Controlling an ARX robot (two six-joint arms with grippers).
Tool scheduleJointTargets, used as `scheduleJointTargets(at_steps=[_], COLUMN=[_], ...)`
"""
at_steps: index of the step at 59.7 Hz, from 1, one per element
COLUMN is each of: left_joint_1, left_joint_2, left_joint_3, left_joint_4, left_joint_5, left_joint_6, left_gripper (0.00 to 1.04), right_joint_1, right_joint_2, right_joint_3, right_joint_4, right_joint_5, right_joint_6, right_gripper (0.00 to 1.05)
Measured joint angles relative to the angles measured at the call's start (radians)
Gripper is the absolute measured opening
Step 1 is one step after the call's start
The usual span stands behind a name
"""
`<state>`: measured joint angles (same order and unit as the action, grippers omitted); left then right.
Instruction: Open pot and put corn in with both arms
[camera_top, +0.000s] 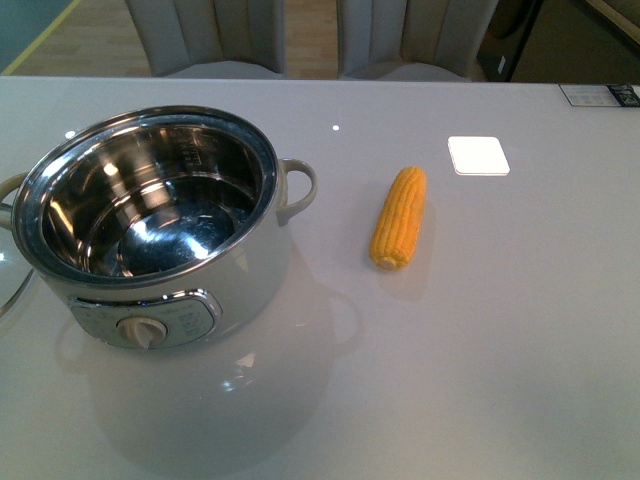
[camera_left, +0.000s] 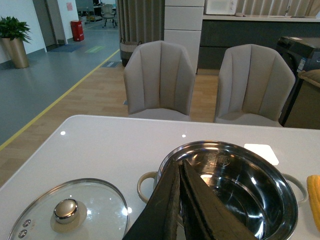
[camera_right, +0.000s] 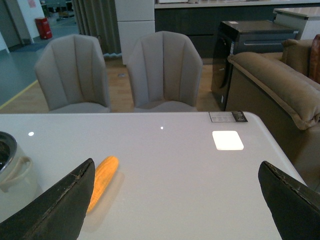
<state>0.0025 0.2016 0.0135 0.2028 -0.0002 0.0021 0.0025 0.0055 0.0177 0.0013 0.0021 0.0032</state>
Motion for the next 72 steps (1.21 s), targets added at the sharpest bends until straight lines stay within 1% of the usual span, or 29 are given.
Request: scheduleJointTargets(at_steps=[7,8,10,13,28,31,33,34,36,38,40,41,42,45,47,49,53,57,58,62,68,72], left_joint_1=[0.0,0.0,0.0,0.0,0.0,0.0,0.0,0.0,0.0,0.0,0.0,0.0,0.0,0.0,0.0,0.0,0.0,0.0,0.0,0.0,0.0,0.0], left_joint_2=[-0.035,-0.048,-0.103,-0.163,-0.195,-0.195,-0.195,-0.195,-0.195,-0.195,-0.195,-0.195,-0.195,-0.196,-0.196,-0.196,-0.196,-0.196,-0.196,-0.196,-0.196,-0.196], left_joint_3=[0.0,0.0,0.0,0.0,0.0,0.0,0.0,0.0,0.0,0.0,0.0,0.0,0.0,0.0,0.0,0.0,0.0,0.0,0.0,0.0,0.0,0.0], left_joint_4=[-0.037,-0.051,-0.134,-0.189,-0.201,-0.201,-0.201,-0.201,-0.201,-0.201,-0.201,-0.201,-0.201,-0.201,-0.201,-0.201,-0.201,-0.201,-0.201,-0.201,-0.201,-0.201], left_joint_5=[0.0,0.0,0.0,0.0,0.0,0.0,0.0,0.0,0.0,0.0,0.0,0.0,0.0,0.0,0.0,0.0,0.0,0.0,0.0,0.0,0.0,0.0], left_joint_6=[0.0,0.0,0.0,0.0,0.0,0.0,0.0,0.0,0.0,0.0,-0.001,0.0,0.0,0.0,0.0,0.0,0.0,0.0,0.001,0.0,0.0,0.0], left_gripper=[0.04,0.04,0.04,0.04,0.04,0.12,0.19,0.21,0.28,0.33,0.4,0.42,0.46,0.55,0.6,0.65,0.81,0.99,1.0,0.98,0.98,0.98], right_joint_1=[0.0,0.0,0.0,0.0,0.0,0.0,0.0,0.0,0.0,0.002,0.018,0.024,0.035,0.073,0.097,0.115,0.159,0.214,0.226,0.261,0.309,0.333], right_joint_2=[0.0,0.0,0.0,0.0,0.0,0.0,0.0,0.0,0.0,0.033,0.132,0.164,0.232,0.365,0.419,0.458,0.543,0.655,0.684,0.783,0.946,1.134], right_joint_3=[0.0,0.0,0.0,0.0,0.0,0.0,0.0,0.0,0.0,0.023,0.098,0.12,0.158,0.221,0.235,0.238,0.251,0.283,0.29,0.315,0.365,0.44], right_joint_4=[0.0,0.0,0.0,0.0,0.0,0.0,0.0,0.0,0.0,-0.068,-0.243,-0.287,-0.367,-0.513,-0.559,-0.569,-0.533,-0.423,-0.399,-0.323,-0.208,-0.094], right_joint_5=[0.0,0.0,0.0,0.0,0.0,0.0,0.0,0.0,0.0,-0.006,0.001,0.009,0.015,0.028,0.037,0.043,0.076,0.105,0.108,0.116,0.116,0.109], right_joint_6=[0.0,0.0,0.0,0.0,0.0,0.0,0.0,0.0,0.0,0.037,0.105,0.138,0.17,0.28,0.325,0.357,0.409,0.437,0.446,0.455,0.468,0.468], right_gripper=[0.96,0.96,0.96,0.96,0.96,0.96,0.96,0.96,0.96,0.96,0.96,0.96,0.96,0.96,0.96,0.96,0.96,0.96,0.96,0.96,0.96,0.96])
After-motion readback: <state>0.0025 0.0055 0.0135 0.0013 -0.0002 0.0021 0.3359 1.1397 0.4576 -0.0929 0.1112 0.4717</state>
